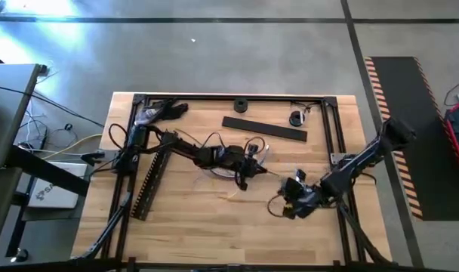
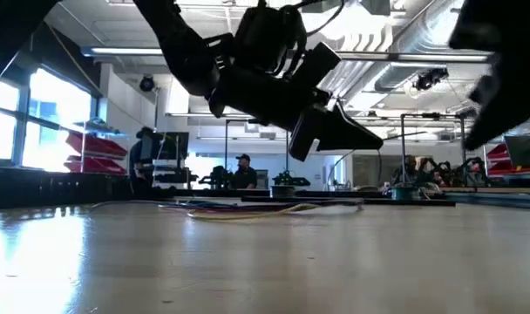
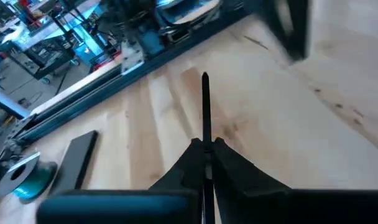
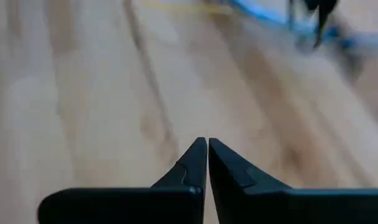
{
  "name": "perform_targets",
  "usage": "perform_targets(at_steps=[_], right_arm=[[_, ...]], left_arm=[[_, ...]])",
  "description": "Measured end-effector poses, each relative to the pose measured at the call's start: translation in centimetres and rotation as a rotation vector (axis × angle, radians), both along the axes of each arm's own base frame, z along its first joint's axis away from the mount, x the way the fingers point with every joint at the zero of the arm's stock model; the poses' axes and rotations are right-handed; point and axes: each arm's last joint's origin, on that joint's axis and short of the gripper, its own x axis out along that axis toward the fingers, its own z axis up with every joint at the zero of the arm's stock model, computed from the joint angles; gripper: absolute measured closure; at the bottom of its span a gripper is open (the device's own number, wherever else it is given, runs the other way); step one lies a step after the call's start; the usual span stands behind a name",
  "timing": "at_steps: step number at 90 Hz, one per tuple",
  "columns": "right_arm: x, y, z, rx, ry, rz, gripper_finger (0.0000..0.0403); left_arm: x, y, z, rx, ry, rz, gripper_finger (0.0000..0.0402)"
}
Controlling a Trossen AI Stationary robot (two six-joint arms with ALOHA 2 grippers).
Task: Ziptie cables
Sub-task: Insert the right cable zip tie into the cable wires
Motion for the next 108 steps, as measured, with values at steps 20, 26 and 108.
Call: perform_targets(at_steps=[20, 26, 108], right_arm=[[-0.3, 0.7, 0.9, -0.059, -0.108, 0.059, 0.0401], [0.5, 0.4, 1.5, -0.092, -0.153, 0.105, 0.0389], [3.4, -2.6, -0.2, -0.439, -0.084, 0.21, 0.0334]], left_arm=[[0.0, 0.1, 0.0, -0.032, 0.002, -0.076, 0.0401], [0.0, 0.0, 0.0, -0.052, 0.004, -0.094, 0.0401], [-0.1, -1.2, 0.0, -0.074, 0.008, -0.122, 0.0401]])
